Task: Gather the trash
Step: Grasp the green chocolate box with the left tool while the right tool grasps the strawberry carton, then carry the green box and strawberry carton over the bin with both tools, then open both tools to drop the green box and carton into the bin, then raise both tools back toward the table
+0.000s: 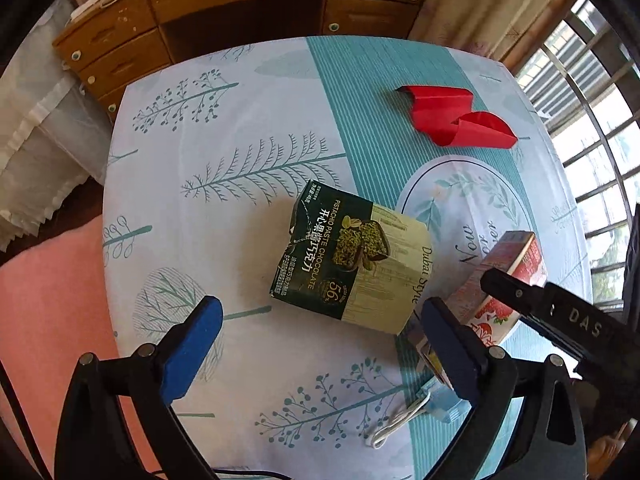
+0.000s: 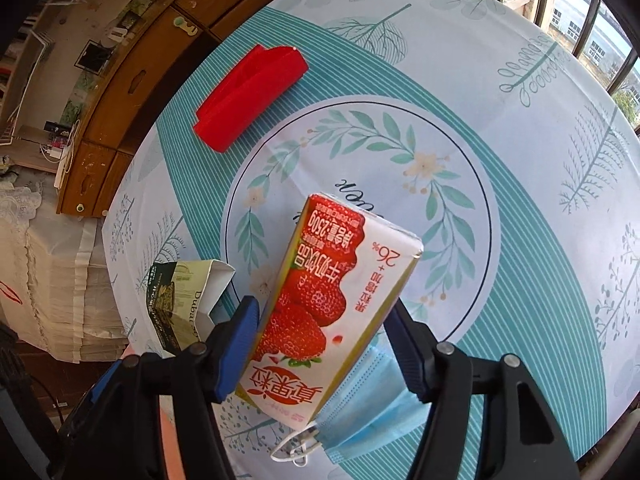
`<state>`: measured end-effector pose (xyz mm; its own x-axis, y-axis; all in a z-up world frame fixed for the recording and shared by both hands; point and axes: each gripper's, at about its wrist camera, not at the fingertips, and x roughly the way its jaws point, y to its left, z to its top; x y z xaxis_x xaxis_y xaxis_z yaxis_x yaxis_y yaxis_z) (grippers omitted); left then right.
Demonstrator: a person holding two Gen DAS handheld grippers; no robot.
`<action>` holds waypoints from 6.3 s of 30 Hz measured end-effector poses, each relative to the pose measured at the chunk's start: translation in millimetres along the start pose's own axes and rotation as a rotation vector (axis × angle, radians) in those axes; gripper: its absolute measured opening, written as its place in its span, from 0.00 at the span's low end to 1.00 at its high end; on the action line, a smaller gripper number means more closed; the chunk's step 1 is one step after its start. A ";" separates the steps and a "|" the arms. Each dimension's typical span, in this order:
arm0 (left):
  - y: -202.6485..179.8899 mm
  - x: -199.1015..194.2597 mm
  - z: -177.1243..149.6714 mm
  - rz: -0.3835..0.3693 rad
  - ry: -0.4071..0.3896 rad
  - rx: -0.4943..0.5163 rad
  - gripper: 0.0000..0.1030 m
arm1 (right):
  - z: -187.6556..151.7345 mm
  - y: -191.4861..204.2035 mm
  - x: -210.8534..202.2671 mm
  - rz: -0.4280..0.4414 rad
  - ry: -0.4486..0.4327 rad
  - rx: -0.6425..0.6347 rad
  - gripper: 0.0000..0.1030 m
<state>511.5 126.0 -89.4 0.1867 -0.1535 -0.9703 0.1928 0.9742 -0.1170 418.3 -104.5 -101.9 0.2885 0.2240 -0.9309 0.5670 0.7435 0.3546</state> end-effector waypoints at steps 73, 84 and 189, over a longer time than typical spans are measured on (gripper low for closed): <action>-74.3 -92.3 -147.0 0.123 0.016 -0.184 0.82 | -85.4 -60.6 -102.1 0.230 0.040 -0.338 0.59; -170.1 -124.9 -319.7 0.153 -0.061 -0.213 0.82 | -176.4 -186.8 -161.6 0.232 0.073 -0.504 0.59; -137.5 -177.6 -399.5 0.082 -0.312 0.002 0.99 | -258.1 -229.7 -201.6 0.004 -0.252 -0.414 0.68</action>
<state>67.1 85.4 14.5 0.4879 -0.1176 -0.8649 0.1662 0.9853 -0.0401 30.7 -157.8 -18.2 0.4966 0.1059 -0.8615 0.2255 0.9427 0.2459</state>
